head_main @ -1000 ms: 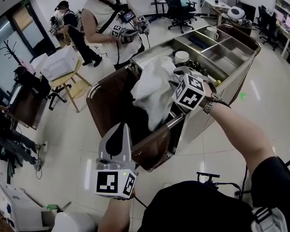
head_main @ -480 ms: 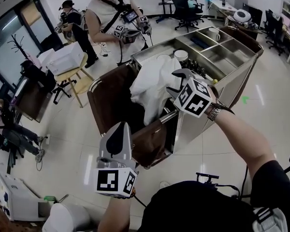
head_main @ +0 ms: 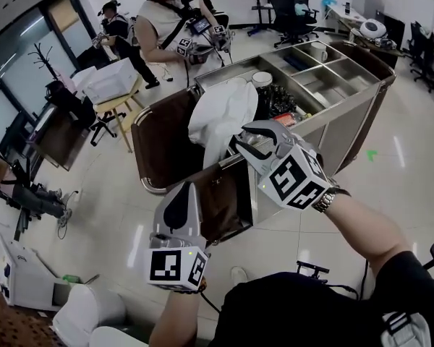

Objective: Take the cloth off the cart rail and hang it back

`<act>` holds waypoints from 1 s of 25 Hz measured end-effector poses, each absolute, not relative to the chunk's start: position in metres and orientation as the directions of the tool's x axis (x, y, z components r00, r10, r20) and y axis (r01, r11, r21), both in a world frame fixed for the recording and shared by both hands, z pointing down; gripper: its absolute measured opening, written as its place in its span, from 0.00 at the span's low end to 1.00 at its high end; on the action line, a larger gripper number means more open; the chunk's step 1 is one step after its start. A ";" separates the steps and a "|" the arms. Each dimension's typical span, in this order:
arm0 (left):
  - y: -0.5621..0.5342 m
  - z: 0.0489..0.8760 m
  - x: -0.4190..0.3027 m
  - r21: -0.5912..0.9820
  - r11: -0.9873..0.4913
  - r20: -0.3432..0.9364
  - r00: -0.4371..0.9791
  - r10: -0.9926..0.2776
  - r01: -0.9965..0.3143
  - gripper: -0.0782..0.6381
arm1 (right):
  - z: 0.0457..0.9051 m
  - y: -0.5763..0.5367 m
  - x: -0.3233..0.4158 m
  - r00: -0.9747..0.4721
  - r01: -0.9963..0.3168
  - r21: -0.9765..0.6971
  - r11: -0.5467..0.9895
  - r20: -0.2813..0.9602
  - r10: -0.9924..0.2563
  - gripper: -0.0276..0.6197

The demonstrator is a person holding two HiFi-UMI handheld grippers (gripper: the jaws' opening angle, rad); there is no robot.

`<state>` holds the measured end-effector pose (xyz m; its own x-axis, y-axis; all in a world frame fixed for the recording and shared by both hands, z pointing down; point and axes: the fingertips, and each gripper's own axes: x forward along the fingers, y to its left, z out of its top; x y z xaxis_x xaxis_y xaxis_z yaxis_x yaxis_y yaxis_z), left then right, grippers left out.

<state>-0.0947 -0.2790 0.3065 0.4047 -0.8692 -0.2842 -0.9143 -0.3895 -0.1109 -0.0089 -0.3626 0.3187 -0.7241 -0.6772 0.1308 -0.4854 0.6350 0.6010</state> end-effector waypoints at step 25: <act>-0.146 0.330 -0.005 -0.146 -0.270 -0.253 0.300 -0.920 -0.952 0.11 | 0.331 -0.164 0.041 -0.898 -0.427 0.399 0.812 -0.083 -0.431 0.13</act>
<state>-0.0051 -0.1463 0.3302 0.3000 -0.9197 -0.2532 -0.9516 -0.2701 -0.1464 0.0412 -0.1641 0.3315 -0.8984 -0.4313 -0.0830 -0.4266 0.8117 0.3989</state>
